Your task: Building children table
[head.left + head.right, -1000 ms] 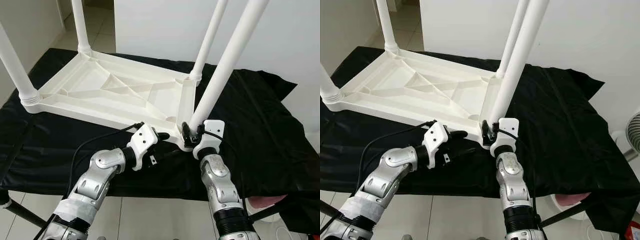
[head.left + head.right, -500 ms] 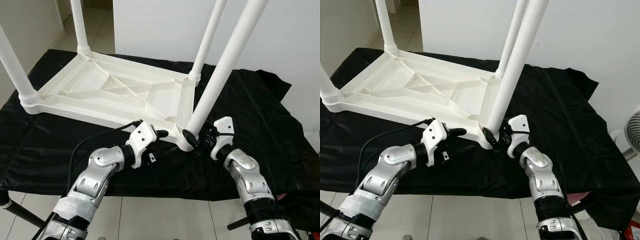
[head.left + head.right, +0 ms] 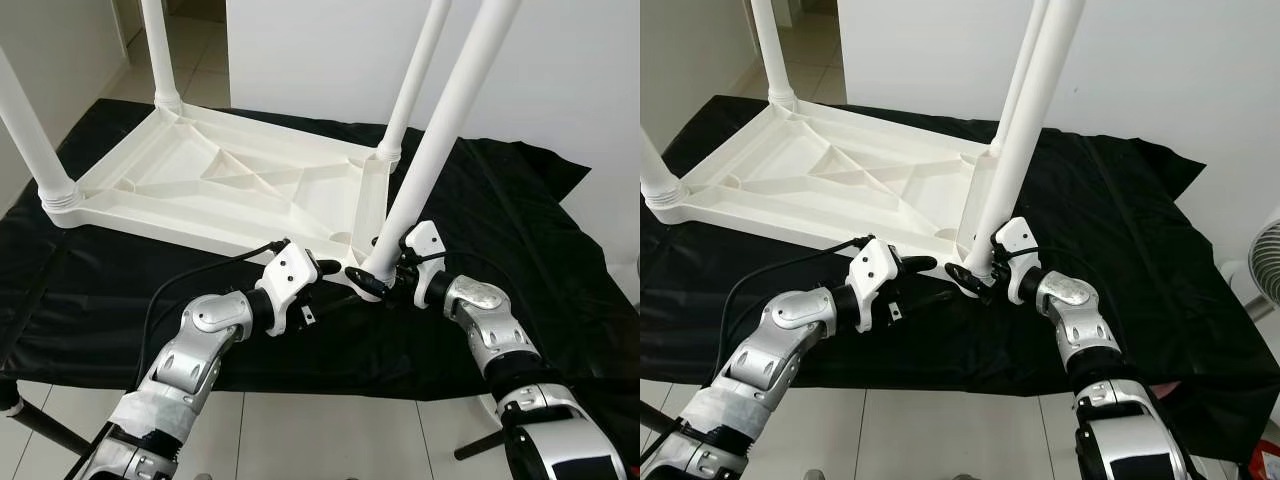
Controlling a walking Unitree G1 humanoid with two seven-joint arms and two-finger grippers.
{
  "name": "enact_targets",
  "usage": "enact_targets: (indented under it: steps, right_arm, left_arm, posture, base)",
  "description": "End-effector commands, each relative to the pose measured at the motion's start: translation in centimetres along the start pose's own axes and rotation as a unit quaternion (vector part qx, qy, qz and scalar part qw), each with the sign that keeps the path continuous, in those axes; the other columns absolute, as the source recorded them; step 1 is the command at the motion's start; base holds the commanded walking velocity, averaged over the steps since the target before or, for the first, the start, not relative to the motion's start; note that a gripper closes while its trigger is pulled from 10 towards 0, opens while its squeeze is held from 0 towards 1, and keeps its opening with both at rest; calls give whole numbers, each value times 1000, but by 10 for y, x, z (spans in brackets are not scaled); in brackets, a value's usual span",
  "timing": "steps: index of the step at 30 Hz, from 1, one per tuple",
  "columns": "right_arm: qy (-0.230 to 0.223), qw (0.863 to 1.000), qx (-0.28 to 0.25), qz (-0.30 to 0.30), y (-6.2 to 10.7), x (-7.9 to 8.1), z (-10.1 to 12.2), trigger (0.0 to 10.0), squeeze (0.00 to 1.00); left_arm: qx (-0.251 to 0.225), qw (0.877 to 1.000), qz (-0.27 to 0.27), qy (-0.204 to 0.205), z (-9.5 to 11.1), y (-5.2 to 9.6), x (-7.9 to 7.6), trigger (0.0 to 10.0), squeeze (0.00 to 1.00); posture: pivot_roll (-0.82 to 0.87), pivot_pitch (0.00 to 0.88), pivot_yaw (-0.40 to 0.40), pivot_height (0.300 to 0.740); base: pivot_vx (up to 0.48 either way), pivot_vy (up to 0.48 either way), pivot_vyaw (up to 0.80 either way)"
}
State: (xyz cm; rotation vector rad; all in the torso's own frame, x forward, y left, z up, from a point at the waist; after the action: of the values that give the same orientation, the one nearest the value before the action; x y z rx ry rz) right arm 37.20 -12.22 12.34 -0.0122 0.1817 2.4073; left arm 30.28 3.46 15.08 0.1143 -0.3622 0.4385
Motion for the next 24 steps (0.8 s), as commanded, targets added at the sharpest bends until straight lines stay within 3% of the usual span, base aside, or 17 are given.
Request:
enact_targets:
  steps: [1, 16, 17, 18, 20, 24]
  right_arm:
    - [4, 1000, 15, 7, 0, -2, -3, 0, 0]
    - [-29, 999, 4, 26, 10, 1, -13, 0, 0]
    - [-32, 999, 1, 17, 10, 1, -15, 3255, 0]
    - [-39, 999, -14, -1, 9, 2, -14, 10000, 0]
    - [-39, 999, -14, -1, 9, 2, -14, 10000, 0]
    - [-46, 993, -54, -93, 3, 3, -7, 10000, 0]
  left_arm:
    - [1, 1000, -5, -3, 0, -2, -1, 10000, 0]
    - [0, 1000, -14, 0, 0, -3, -5, 10000, 0]
    - [-1, 1000, -16, 1, 0, -4, -6, 10000, 0]
    - [-2, 1000, -16, 1, 0, -4, -6, 10000, 0]
    - [-2, 1000, -16, 1, 0, -4, -6, 10000, 0]
    - [-3, 1000, -12, 4, 0, -5, -6, 10000, 0]
  posture:
    - [-6, 0, -71, 740]
    - [-18, 0, -62, 740]
    - [-18, 0, -62, 740]
    - [-24, 0, -67, 740]
    - [-24, 0, -67, 740]
    - [-24, 0, -75, 740]
  base:
    - [0, 0, 0]
    - [0, 0, 0]
    - [0, 0, 0]
    - [0, 0, 0]
    - [0, 0, 0]
    - [0, 0, 0]
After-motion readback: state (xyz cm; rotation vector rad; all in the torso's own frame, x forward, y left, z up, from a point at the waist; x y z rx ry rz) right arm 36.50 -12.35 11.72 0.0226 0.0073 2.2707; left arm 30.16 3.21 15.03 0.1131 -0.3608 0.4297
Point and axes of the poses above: a point about 5 cm out from each wrist's last joint towards the gripper, its own y axis pointing back from the gripper into the wrist, its own z axis along the axis of the wrist's last joint, x = y × z, the point moved 4 cm from there along -y, pointing out of the wrist towards the gripper, and after that the axes turned 7 degrees about -y, right-handed, at the moved point
